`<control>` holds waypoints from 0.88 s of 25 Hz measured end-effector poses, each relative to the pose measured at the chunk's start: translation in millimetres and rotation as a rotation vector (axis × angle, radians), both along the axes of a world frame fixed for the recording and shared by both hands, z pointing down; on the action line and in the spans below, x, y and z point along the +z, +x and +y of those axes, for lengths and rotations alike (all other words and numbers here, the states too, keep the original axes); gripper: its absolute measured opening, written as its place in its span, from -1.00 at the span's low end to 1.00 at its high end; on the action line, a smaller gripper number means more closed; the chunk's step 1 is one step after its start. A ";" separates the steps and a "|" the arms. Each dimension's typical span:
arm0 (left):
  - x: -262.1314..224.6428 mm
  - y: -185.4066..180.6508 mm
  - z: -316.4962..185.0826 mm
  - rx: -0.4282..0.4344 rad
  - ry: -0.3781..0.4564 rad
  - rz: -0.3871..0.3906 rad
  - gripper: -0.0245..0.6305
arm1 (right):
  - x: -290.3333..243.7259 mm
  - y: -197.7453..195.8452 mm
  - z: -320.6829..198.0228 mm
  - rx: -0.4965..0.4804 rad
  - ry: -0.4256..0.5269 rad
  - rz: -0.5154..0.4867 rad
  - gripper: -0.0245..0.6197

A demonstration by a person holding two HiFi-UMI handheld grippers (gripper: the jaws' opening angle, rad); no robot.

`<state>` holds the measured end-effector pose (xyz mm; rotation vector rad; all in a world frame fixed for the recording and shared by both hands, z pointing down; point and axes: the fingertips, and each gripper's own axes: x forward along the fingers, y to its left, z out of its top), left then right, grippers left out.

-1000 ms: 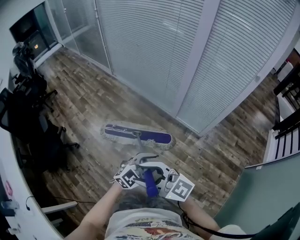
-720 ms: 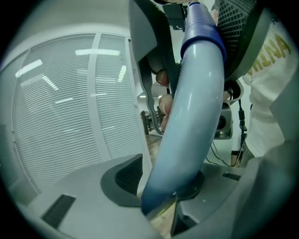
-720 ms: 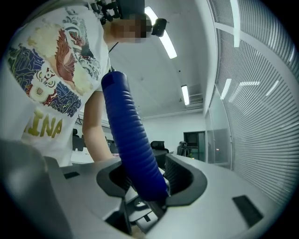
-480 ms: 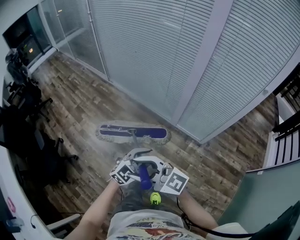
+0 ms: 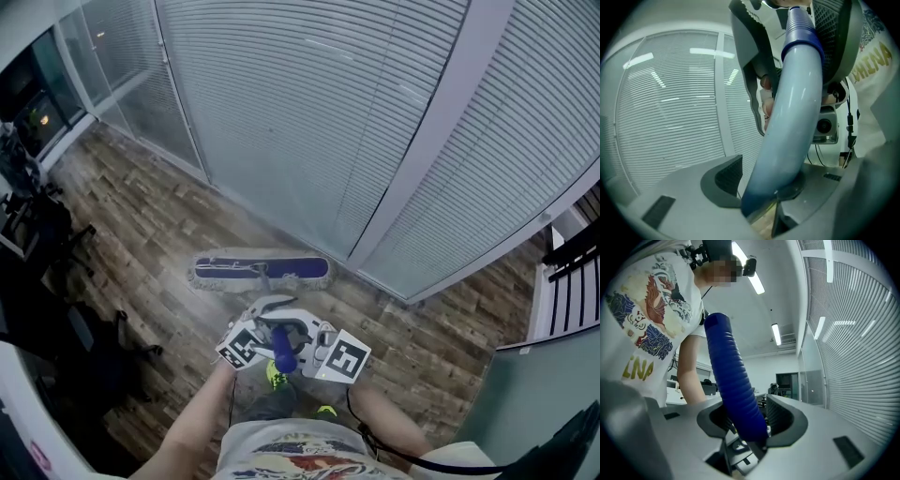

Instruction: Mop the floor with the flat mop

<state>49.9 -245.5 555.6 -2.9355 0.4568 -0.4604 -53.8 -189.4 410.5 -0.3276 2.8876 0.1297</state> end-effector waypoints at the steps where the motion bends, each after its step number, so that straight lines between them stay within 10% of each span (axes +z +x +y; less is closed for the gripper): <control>1: 0.1 -5.1 -8.6 0.001 0.001 0.000 -0.57 | -0.1 -5.4 -8.2 0.003 0.005 0.000 -0.37; 11: 6.2 -25.7 -52.3 0.053 -0.021 -0.050 -0.56 | 7.4 -25.3 -57.1 0.041 -0.011 0.043 -0.35; 22: 42.4 -16.6 -1.3 0.088 -0.078 -0.204 -0.49 | 51.6 -12.0 -1.2 -0.027 -0.028 0.245 -0.33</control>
